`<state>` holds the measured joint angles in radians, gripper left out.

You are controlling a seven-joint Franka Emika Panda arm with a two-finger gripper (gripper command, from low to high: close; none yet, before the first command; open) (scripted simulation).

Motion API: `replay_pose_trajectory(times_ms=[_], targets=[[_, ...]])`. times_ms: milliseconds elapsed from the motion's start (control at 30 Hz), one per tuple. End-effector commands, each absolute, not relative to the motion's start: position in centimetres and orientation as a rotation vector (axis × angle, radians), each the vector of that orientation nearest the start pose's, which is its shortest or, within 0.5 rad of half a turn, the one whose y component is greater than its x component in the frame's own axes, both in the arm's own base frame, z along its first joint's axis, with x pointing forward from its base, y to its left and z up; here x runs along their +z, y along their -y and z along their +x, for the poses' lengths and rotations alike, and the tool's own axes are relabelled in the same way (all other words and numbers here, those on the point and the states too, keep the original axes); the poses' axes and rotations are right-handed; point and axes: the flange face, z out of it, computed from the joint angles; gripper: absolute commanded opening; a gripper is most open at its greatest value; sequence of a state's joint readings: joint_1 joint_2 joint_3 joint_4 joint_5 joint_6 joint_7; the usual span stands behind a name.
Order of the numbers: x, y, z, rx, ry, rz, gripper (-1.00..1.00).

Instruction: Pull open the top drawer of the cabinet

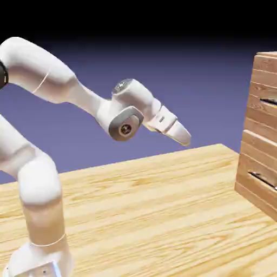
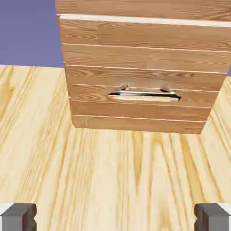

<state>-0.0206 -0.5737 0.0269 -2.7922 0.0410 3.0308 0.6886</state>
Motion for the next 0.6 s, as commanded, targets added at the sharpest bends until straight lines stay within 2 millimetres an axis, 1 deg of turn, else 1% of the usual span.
replay_pose_trajectory(times_ms=[0,267,400,567], targets=[[47.5,0.4,39.4,-1.098,-0.925,-2.493,0.00],[53.2,2.9,40.5,-1.293,-0.819,-2.531,0.00],[55.7,3.6,40.9,-1.385,-0.751,-2.554,0.00],[58.5,4.1,41.4,-1.493,-0.652,-2.585,0.00]])
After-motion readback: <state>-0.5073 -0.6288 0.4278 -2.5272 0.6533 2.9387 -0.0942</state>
